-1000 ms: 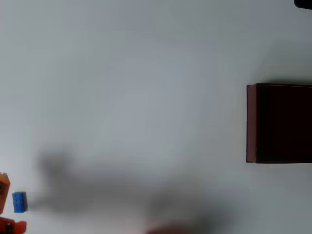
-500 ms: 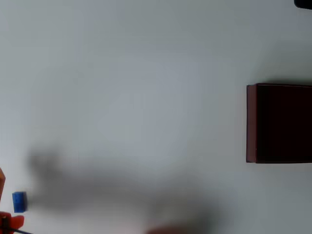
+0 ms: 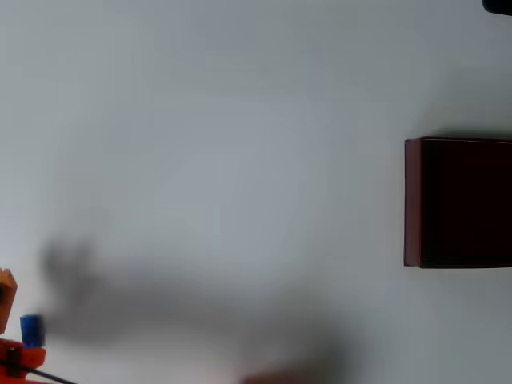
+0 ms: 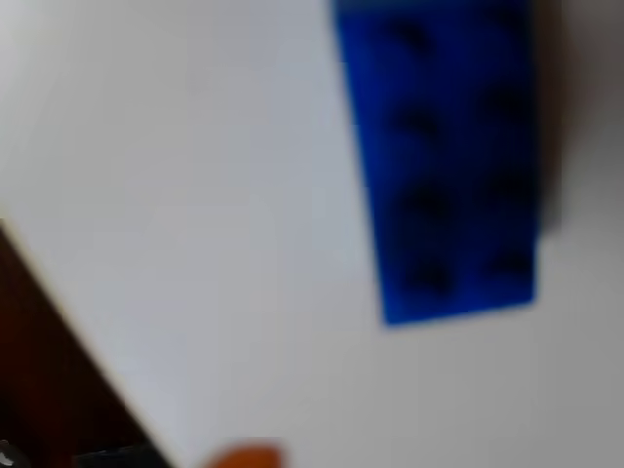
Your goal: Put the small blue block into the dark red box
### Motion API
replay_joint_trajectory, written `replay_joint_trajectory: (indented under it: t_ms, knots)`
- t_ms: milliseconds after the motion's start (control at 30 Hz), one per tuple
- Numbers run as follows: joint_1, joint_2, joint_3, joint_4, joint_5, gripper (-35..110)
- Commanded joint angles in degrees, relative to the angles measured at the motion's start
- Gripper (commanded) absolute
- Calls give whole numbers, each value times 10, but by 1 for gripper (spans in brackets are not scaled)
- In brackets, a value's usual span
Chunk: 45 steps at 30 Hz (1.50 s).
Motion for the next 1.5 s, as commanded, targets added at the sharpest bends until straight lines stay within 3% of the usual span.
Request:
replay_joint_trajectory:
  t_ms: [0,833,1333,1467]
  knots:
    - [-7,5,-18,-4,13,23]
    - [6,-43,-48,-18,-7,23]
    - [6,0,52,-81,-6,22]
    - [4,18,124,-161,-2,18]
